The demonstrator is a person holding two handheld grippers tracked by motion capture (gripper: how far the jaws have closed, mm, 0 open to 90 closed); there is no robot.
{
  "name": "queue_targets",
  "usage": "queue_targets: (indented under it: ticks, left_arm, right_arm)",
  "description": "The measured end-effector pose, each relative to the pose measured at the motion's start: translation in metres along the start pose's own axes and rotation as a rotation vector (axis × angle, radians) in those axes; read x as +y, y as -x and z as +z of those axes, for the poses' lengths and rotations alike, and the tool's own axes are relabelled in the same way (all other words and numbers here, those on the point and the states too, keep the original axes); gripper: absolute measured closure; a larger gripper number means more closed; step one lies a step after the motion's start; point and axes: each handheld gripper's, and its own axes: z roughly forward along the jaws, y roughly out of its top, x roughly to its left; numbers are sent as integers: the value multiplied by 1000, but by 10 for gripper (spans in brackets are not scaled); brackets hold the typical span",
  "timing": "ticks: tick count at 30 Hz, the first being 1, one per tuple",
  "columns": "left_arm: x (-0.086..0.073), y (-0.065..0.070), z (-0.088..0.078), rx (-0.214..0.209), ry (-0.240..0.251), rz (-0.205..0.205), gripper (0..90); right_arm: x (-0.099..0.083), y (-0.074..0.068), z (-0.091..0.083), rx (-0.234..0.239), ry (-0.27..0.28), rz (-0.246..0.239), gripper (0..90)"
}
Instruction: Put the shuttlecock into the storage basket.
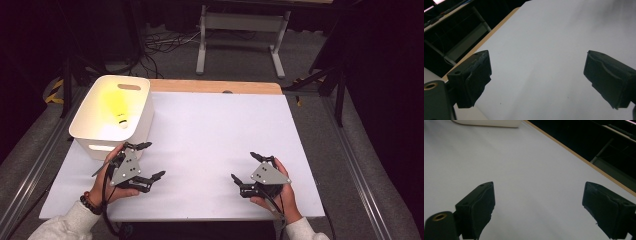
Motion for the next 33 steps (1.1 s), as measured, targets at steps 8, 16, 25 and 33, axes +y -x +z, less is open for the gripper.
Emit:
queue_targets:
  ticks: [8, 16, 25, 33]
  left_arm:
    - [-10, 4, -1, 9, -16, -2, 77]
    - [-21, 8, 0, 1, -42, -7, 73]
    - [-32, 9, -5, 2, -64, -25, 73]
    - [-46, 8, -11, -9, -59, -106, 72]
  right_arm:
    - [0, -1, -1, 0, 4, -2, 117]
    - [0, -4, 2, 9, -1, -9, 116]
    - [-1, -6, 3, 20, -1, -10, 115]
    - [-2, -7, 3, 24, 2, -8, 111]
